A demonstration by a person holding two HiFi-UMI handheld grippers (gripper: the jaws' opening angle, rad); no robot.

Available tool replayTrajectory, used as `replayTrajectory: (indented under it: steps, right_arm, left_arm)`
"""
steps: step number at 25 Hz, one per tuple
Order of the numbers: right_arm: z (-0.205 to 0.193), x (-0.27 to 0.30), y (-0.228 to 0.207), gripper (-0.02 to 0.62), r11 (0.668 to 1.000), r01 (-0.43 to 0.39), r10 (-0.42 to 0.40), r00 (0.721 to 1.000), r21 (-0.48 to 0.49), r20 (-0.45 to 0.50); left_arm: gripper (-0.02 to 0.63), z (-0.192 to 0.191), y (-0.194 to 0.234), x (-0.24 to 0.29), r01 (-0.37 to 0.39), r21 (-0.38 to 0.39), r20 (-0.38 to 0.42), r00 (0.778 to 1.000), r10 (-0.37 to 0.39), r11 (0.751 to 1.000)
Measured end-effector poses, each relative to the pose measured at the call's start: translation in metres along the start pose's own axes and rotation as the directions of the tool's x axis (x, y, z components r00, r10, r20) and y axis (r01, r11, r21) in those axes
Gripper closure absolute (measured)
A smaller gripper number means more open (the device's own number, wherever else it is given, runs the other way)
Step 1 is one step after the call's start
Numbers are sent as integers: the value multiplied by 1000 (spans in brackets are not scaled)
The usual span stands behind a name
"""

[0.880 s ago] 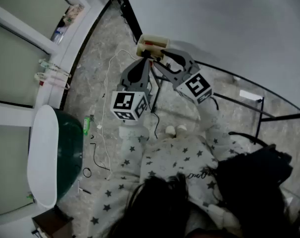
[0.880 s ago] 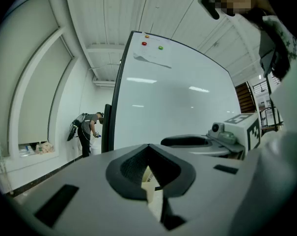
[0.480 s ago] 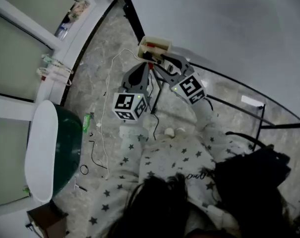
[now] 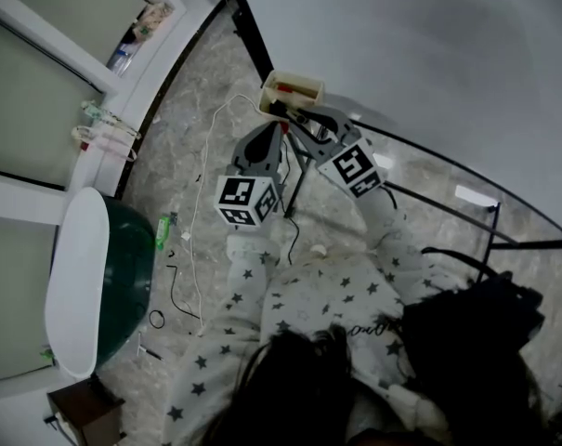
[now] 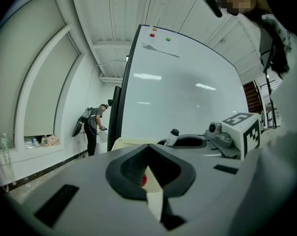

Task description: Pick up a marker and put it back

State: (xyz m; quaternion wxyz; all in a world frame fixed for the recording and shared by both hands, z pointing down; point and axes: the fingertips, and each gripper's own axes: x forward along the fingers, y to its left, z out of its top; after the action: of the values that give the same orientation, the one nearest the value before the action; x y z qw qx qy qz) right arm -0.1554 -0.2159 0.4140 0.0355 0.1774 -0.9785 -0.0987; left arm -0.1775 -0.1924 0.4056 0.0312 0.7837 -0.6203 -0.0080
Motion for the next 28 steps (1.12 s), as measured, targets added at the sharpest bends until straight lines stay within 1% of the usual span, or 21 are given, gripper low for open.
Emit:
replayTrajectory:
  steps: [7,10,13,15,18,20,25,28]
  right_arm:
    - [4,-5,-3,509,1000,12,-12,1000,10,10]
    - [14,-11,-6,511,999,18,-18,1000,37,21]
    - [28,-18,-11,511,997,31,-34,999,70,36]
    - [39,-23,-16,511,996,38,-42,998,83,46]
    - [53,-28,-22,511,994,43,-48,997,100,57]
    - [64,-32,-25,511,993,42,-49,997,108,62]
    - [96,-44,-28,511,992,17,-29,995,125,93]
    - [111,-50,-25,511,990,-14,-3,993,139,118]
  left_arm:
    - [605,-5,0,0,-3,-2,-11,1000,3,1000]
    - [604,2,-8,0,26,3,-9,1000,-26,1000]
    - [605,13,-20,-1,77,5,-1,997,-77,997]
    - [606,20,-25,-1,99,18,-9,995,-99,995]
    - [604,30,-30,-2,112,50,-34,993,-110,993]
    - [605,40,-35,-1,118,68,-36,993,-116,991]
    - [606,72,-46,-5,134,86,3,991,-135,987]
    - [604,89,-48,-12,127,99,25,991,-130,987]
